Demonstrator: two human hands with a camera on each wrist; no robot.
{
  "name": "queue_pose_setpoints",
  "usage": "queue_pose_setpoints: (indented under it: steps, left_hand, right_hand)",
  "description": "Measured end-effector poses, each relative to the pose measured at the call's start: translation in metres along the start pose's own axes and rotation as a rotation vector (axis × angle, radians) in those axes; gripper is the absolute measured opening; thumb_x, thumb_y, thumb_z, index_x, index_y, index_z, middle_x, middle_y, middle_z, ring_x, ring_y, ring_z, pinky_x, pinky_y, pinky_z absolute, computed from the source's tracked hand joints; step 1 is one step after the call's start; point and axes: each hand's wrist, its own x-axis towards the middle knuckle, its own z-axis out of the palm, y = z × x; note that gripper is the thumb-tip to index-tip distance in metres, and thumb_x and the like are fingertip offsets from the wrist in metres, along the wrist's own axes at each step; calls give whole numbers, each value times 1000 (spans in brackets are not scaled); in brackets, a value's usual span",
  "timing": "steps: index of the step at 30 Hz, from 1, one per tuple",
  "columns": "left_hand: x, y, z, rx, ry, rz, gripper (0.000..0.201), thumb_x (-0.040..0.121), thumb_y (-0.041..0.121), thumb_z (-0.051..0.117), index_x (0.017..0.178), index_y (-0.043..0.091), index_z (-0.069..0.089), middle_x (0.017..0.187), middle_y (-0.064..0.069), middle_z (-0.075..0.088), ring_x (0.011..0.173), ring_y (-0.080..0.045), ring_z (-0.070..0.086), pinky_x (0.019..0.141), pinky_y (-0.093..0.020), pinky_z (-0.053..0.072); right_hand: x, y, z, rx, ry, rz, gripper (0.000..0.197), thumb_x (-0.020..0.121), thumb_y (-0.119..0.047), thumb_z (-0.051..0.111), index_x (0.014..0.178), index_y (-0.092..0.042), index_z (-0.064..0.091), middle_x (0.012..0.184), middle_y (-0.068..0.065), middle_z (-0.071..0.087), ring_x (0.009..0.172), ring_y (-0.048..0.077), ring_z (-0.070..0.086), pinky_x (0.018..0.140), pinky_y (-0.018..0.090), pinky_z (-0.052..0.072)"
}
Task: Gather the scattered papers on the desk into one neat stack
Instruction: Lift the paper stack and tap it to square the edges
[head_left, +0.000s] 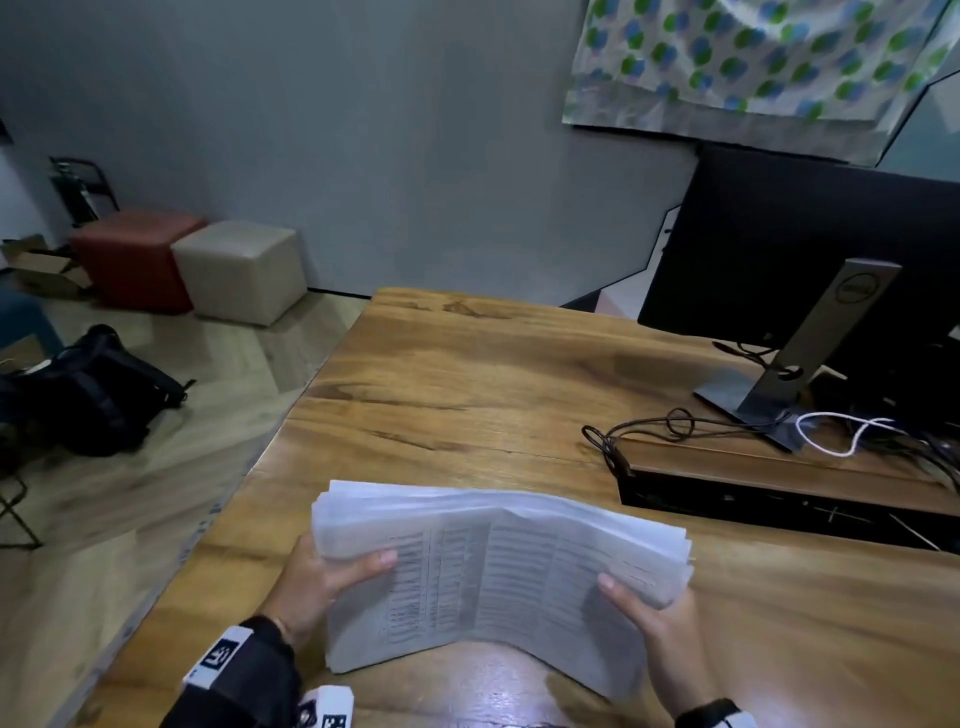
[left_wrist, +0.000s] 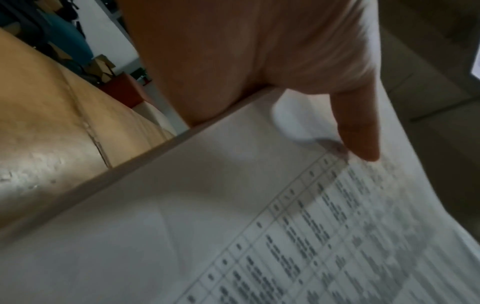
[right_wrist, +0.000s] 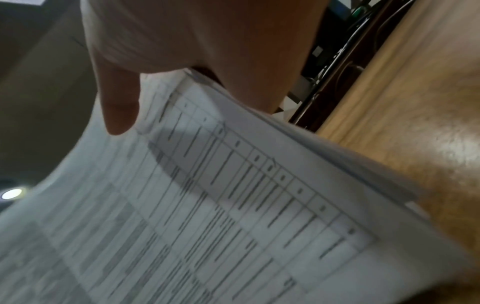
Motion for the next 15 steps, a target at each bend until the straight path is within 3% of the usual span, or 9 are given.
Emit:
queue_pose_setpoints:
  steps: [3, 6, 8, 9, 12, 15]
  left_hand:
    - [3, 1, 1, 12, -25, 4, 84, 24, 46, 100, 95, 6, 77, 98, -14, 80, 85, -24, 77, 70, -29, 63]
    - [8, 3, -5, -5, -36, 7, 73, 29, 46, 100, 92, 13, 80, 98, -15, 80, 88, -29, 77, 71, -33, 63]
    - [10, 5, -11, -4, -69, -4, 74, 30, 45, 100, 93, 13, 79, 99, -16, 79, 91, -32, 76, 71, -33, 61]
    - [11, 5, -13, 4, -94, -20, 78, 30, 46, 100, 96, 11, 78, 100, -17, 79, 92, -33, 75, 71, -33, 61]
    - [10, 7, -13, 28, -156, -90, 95, 26, 47, 99, 106, 4, 71, 101, -15, 79, 91, -30, 76, 70, -31, 61]
    - [11, 13, -6, 34, -138, -56, 98, 23, 50, 99, 106, 7, 71, 98, -8, 81, 90, -24, 77, 68, -26, 61]
  right_hand:
    - [2, -2, 2, 9, 11, -1, 30, 72, 14, 73, 99, 1, 71, 100, 22, 75, 83, 27, 72, 69, 33, 61]
    - [6, -7, 0, 85, -9, 6, 12, 70, 4, 76, 81, -1, 75, 93, 19, 77, 68, 19, 72, 59, 25, 59]
    - [9, -6, -10, 95, -80, 7, 32, 58, -8, 88, 86, -1, 75, 92, 19, 78, 73, 19, 74, 61, 24, 60]
    - [9, -4, -14, 98, -120, 24, 38, 54, -2, 89, 89, -1, 75, 90, 18, 78, 75, 21, 74, 63, 25, 60]
    - [5, -6, -11, 82, -174, 91, 33, 66, 18, 74, 95, 1, 70, 83, 11, 79, 72, 19, 75, 59, 24, 59]
    - [2, -9, -3, -13, -136, 15, 32, 72, 22, 69, 89, -4, 72, 78, 4, 80, 74, 18, 73, 59, 21, 58]
